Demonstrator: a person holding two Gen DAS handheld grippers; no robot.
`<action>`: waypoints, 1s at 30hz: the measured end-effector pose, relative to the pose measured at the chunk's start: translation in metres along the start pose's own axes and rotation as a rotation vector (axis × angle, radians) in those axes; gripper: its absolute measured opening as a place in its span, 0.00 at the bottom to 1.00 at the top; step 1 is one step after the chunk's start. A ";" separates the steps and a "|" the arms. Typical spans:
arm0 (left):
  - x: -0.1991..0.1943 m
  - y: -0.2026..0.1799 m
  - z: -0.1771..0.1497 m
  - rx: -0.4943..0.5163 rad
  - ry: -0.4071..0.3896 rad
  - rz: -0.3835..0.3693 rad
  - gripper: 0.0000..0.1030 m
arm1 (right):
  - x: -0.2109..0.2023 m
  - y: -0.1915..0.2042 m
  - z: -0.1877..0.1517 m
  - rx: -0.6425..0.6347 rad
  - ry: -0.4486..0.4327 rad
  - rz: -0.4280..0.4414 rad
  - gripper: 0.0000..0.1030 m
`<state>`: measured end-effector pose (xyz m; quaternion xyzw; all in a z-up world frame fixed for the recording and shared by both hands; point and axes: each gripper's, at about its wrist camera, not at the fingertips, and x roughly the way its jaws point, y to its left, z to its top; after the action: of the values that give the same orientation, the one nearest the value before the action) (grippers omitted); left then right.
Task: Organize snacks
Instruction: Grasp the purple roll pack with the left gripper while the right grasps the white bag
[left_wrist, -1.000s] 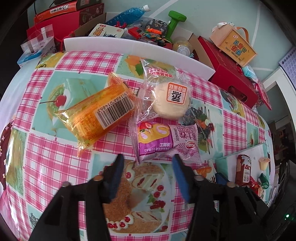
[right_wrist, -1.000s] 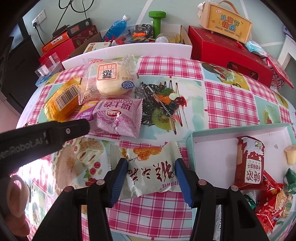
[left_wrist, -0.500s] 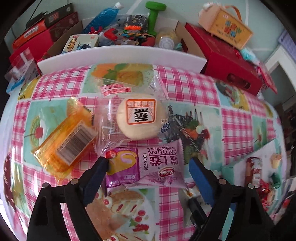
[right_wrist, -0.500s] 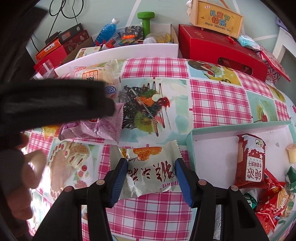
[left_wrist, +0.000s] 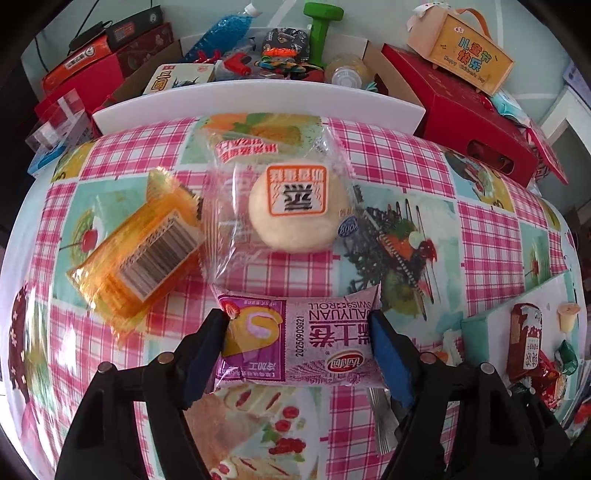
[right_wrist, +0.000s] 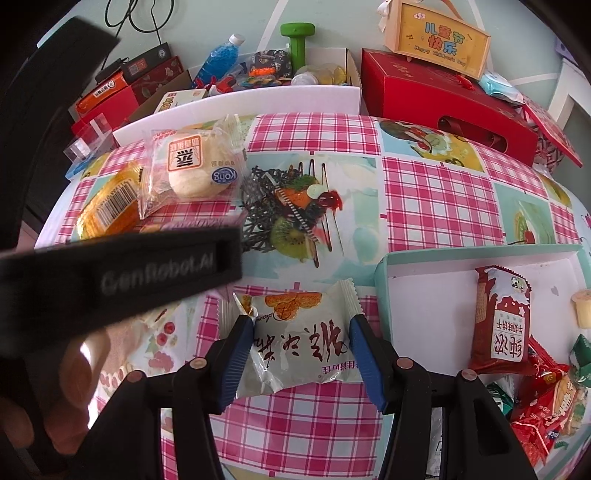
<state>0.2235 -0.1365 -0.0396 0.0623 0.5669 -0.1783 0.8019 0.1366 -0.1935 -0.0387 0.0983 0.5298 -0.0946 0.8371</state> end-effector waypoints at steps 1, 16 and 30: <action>-0.002 0.003 -0.004 -0.013 -0.001 -0.004 0.76 | 0.000 0.000 0.000 -0.004 0.002 0.003 0.57; -0.029 0.046 -0.034 -0.111 0.003 0.005 0.74 | -0.002 0.010 -0.002 -0.065 -0.003 -0.016 0.67; -0.026 0.042 -0.028 -0.100 0.007 0.014 0.74 | -0.001 0.003 0.001 -0.055 -0.019 -0.051 0.68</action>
<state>0.2061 -0.0833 -0.0292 0.0268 0.5776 -0.1437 0.8031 0.1383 -0.1906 -0.0374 0.0610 0.5267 -0.1022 0.8417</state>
